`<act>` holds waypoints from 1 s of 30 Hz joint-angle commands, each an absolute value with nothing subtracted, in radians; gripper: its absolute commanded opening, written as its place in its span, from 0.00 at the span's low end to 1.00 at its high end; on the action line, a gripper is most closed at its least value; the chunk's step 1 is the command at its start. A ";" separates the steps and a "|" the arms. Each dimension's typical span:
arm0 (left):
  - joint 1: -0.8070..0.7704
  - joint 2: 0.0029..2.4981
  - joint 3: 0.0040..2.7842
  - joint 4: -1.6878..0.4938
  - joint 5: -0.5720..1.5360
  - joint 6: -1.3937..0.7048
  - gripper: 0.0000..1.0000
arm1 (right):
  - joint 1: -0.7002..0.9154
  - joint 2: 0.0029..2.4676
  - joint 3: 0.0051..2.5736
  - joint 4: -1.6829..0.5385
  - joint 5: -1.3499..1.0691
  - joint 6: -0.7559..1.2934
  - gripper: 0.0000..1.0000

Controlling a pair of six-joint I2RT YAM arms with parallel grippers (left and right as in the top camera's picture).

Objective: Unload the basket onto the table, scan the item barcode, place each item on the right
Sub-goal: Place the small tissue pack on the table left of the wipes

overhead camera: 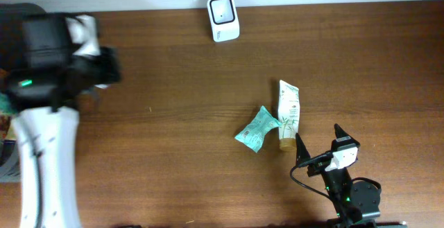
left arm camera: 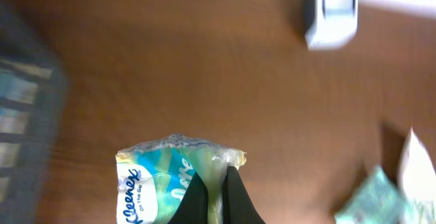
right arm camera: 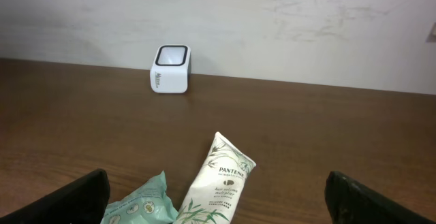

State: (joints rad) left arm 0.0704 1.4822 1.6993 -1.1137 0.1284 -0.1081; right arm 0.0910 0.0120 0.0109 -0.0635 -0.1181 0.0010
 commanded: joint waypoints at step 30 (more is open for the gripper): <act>-0.611 1.851 1.274 -0.481 0.081 -0.134 0.69 | 0.084 0.006 0.006 -0.067 -0.123 0.004 0.99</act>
State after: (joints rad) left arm -0.6258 1.8462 1.2396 -0.4744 0.0952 -0.1352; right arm 0.0910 0.0120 0.0109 -0.0635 -0.1181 0.0002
